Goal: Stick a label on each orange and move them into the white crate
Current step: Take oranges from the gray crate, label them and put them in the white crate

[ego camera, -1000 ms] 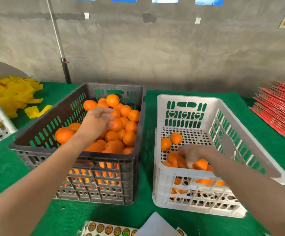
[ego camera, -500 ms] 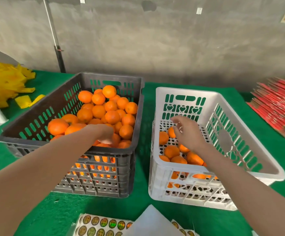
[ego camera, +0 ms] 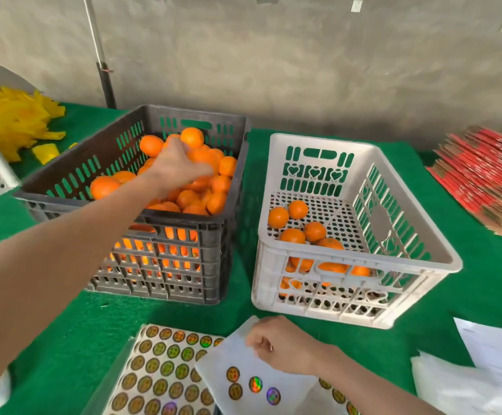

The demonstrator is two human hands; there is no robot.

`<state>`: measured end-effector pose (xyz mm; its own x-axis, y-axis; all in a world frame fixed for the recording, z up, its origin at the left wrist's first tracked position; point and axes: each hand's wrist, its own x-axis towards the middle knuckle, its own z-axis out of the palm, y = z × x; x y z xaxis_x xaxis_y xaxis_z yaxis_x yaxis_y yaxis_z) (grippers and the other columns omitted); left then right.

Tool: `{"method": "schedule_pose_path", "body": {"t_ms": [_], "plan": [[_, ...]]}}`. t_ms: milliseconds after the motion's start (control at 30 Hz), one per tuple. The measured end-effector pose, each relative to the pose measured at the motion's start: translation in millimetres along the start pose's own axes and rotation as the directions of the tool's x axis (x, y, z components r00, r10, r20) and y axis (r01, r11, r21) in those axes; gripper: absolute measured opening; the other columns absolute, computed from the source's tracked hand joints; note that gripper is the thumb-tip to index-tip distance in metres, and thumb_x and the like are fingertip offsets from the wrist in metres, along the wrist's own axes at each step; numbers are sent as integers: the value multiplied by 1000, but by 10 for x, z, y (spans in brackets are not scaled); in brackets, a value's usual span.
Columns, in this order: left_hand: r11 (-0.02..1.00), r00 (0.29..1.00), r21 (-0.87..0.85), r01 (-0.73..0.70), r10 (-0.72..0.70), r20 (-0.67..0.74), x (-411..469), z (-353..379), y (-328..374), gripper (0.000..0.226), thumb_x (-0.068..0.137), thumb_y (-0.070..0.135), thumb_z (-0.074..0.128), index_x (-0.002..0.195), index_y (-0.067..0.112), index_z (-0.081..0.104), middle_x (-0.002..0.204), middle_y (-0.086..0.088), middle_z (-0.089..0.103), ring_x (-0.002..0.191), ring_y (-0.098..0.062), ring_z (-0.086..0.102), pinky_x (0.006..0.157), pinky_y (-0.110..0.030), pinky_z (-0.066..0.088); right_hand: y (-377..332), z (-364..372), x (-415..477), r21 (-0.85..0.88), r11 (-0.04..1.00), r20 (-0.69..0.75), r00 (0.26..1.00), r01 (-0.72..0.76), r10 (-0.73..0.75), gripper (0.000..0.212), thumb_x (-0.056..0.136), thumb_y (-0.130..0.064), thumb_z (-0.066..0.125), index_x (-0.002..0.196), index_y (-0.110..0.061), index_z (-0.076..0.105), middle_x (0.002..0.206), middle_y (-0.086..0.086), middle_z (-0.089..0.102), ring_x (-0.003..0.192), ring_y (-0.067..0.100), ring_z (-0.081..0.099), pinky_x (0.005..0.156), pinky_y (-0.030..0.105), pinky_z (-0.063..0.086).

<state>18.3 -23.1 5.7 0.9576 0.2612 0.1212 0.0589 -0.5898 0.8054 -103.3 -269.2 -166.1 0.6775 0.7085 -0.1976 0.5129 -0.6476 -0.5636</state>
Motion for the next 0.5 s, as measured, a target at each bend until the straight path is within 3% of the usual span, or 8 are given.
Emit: {"method": "schedule_pose_path", "body": {"t_ms": [100,167,233,300,367,500], "plan": [[946,990,-296,-134,140,0,-437,-207,114,68,55,39,82,115,23,55,94,7,67,78,-7,63,66,-29,56,54,173,53,-47,998,39,998,-40,42,29,94,-11,49,122,-10,59,121,8,56,109,21,51,87,18,36],[903,948,-341,-260,306,87,-914,-287,85,58,45,47,78,101,39,64,85,20,70,76,3,65,63,-19,54,46,233,145,-62,998,50,998,-33,36,39,95,-11,46,133,-13,49,132,4,49,120,19,44,103,28,35],[908,907,-335,-252,342,245,-1319,-229,31,56,45,49,78,99,52,63,99,18,68,91,-1,65,74,-23,54,39,274,270,-148,988,88,995,-30,44,50,94,-12,44,143,-19,35,140,4,45,128,22,36,107,35,32],[929,891,-345,-136,267,367,-1574,-72,-77,63,44,48,79,105,46,60,111,8,64,101,-15,63,82,-37,54,27,300,402,-295,955,137,988,-29,72,60,91,-16,48,146,-21,25,133,11,48,125,28,34,103,41,30],[942,884,-333,46,116,452,-1688,132,-238,68,47,44,80,111,36,59,113,1,62,102,-20,62,86,-40,54,14,317,486,-396,918,144,986,-23,86,65,86,-19,54,145,-19,25,126,12,50,122,29,36,104,43,26],[832,836,-350,430,-220,503,-1818,472,-725,38,75,24,77,107,11,60,107,-9,65,103,-26,58,96,-39,43,73,297,501,-316,948,42,997,-45,62,53,84,-7,49,135,-17,38,120,9,56,118,26,44,105,37,26]]}}
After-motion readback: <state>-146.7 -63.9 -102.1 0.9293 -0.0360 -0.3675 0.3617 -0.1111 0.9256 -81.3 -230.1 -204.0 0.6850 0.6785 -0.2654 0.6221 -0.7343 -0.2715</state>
